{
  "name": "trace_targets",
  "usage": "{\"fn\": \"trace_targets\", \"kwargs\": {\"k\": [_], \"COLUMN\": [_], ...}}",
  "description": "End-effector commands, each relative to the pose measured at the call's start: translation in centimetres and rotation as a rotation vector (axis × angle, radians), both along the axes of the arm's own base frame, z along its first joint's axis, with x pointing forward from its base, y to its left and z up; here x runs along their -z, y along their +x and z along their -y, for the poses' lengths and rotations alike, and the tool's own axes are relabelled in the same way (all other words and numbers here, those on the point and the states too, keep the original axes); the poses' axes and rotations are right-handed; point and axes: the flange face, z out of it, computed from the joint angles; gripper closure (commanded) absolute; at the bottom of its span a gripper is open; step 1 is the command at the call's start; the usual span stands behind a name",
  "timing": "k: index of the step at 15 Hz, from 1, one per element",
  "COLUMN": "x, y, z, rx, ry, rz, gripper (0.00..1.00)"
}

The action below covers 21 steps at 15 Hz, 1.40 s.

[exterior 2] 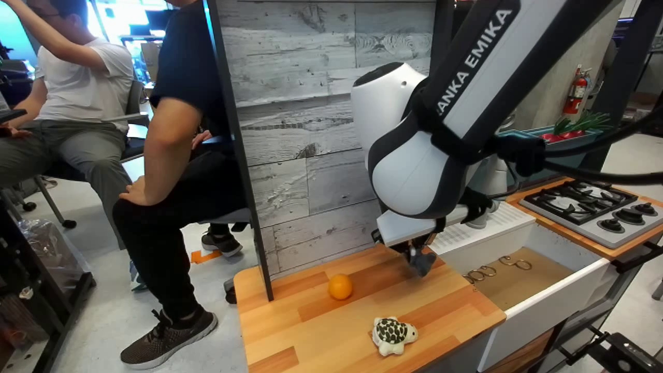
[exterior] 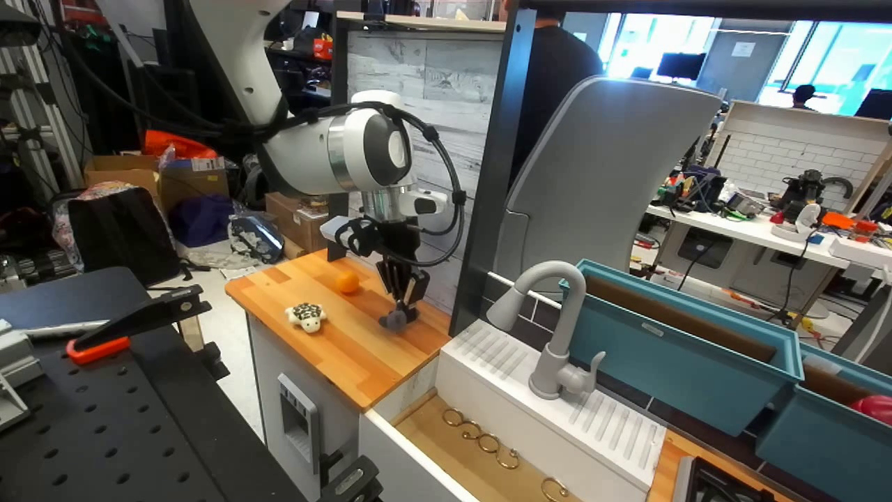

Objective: Pick up the toy from the countertop and move it backwards.

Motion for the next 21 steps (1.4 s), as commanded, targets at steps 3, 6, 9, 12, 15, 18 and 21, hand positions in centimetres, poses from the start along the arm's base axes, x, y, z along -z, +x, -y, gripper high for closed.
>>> {"fn": "trace_targets", "kwargs": {"k": [3,6,9,12,15,18,21], "x": [-1.3,-0.7,0.4,1.0,0.8,-0.2,-1.8], "y": [-4.9,-6.7,-7.4,-7.5,-7.8,-8.1,-8.4], "z": [-0.3,0.0,0.2,0.2,-0.2,-0.9,-2.5], "rx": [0.029,0.042,0.053,0.056,0.050,0.022,-0.009], "ry": [0.025,0.018,0.008,-0.003,0.001,-0.009,-0.006], "rz": [-0.086,-0.120,-0.134,-0.137,-0.134,-0.129,-0.118], "gripper": [0.96,0.96,0.96,0.61,0.45,0.23,0.02]}}
